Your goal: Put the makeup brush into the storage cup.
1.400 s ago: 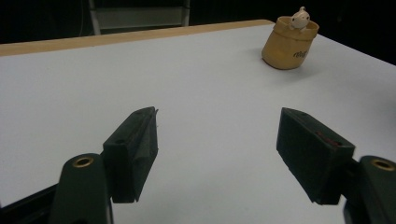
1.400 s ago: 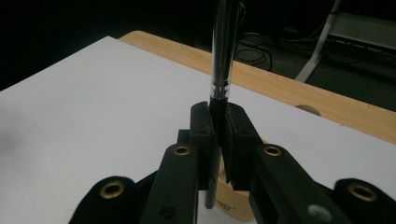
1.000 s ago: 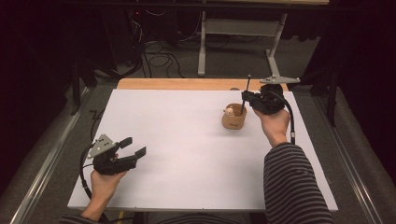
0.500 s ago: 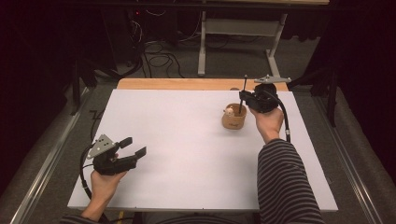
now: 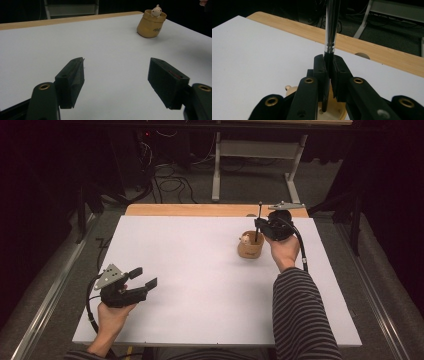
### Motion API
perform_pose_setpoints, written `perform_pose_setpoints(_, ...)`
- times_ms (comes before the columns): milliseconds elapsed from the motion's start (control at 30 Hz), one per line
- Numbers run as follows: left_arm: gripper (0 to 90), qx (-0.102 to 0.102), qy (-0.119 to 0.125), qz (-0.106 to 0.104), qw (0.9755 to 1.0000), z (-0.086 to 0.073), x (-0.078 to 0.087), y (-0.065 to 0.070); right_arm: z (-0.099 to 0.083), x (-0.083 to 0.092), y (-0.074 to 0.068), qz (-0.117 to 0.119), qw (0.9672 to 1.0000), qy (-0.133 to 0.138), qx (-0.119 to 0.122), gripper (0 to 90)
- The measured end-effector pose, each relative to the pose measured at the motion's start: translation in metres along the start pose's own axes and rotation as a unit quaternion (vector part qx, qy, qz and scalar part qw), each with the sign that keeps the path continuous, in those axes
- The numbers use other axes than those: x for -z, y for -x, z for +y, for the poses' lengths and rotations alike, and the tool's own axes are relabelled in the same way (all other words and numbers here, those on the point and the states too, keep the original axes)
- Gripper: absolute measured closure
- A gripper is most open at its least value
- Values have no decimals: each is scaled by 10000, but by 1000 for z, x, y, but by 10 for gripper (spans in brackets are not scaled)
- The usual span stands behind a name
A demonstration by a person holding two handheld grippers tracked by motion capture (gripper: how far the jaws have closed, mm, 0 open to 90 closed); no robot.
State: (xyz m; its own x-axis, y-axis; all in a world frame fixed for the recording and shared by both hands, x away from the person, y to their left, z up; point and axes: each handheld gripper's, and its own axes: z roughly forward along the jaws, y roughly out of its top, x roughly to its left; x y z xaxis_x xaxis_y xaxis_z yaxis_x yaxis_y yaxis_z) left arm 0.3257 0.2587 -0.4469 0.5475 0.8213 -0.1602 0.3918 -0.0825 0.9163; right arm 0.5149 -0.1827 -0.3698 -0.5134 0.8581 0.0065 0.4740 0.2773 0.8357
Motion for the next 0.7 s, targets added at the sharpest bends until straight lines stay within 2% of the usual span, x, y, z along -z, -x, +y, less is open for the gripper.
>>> perform_pose_setpoints(467,300,-37,9,-43,10000,0,1,2,-8,-22,-3,-119,9994,-323,-56,852)
perform_pose_setpoints(700,299,-39,7,-50,10000,0,0,1,-9,-25,-4,-140,9990,-414,-43,847)
